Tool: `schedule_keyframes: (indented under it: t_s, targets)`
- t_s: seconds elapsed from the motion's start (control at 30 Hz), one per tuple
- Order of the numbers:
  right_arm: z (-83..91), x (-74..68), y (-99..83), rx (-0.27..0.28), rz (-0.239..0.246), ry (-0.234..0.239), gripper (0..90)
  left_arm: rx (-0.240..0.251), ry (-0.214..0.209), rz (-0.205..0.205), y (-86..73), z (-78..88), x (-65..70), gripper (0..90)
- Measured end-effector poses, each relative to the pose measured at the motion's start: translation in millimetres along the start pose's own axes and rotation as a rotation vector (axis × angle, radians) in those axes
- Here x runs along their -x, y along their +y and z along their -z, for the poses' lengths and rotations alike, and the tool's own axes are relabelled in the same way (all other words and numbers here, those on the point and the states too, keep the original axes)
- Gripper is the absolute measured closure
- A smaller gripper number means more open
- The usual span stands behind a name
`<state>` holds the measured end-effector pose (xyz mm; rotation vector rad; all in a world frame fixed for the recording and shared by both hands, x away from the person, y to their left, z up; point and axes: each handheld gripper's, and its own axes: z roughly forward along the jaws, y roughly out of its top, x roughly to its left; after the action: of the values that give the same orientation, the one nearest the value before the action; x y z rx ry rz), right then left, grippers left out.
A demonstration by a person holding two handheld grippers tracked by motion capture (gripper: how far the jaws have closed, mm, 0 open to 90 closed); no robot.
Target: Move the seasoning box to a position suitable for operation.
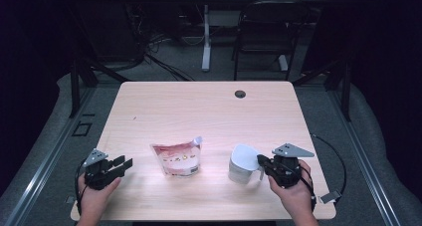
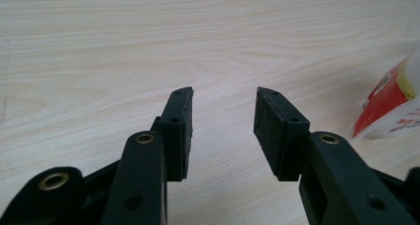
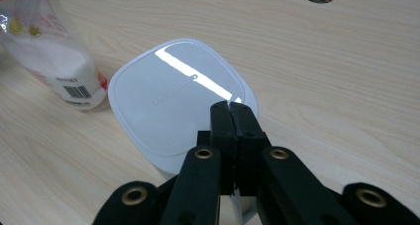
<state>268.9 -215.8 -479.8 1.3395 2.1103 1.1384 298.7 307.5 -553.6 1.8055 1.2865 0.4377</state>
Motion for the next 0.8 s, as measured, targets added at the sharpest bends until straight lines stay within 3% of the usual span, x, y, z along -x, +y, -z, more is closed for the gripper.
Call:
schedule_keyframes:
  t_s: [0.8]
  targets:
    - [0.5,1.3,-2.6,0.014,-0.017,0.005,90.0,-0.001,0.0,0.0,0.0,-0.3,0.0,59.2]
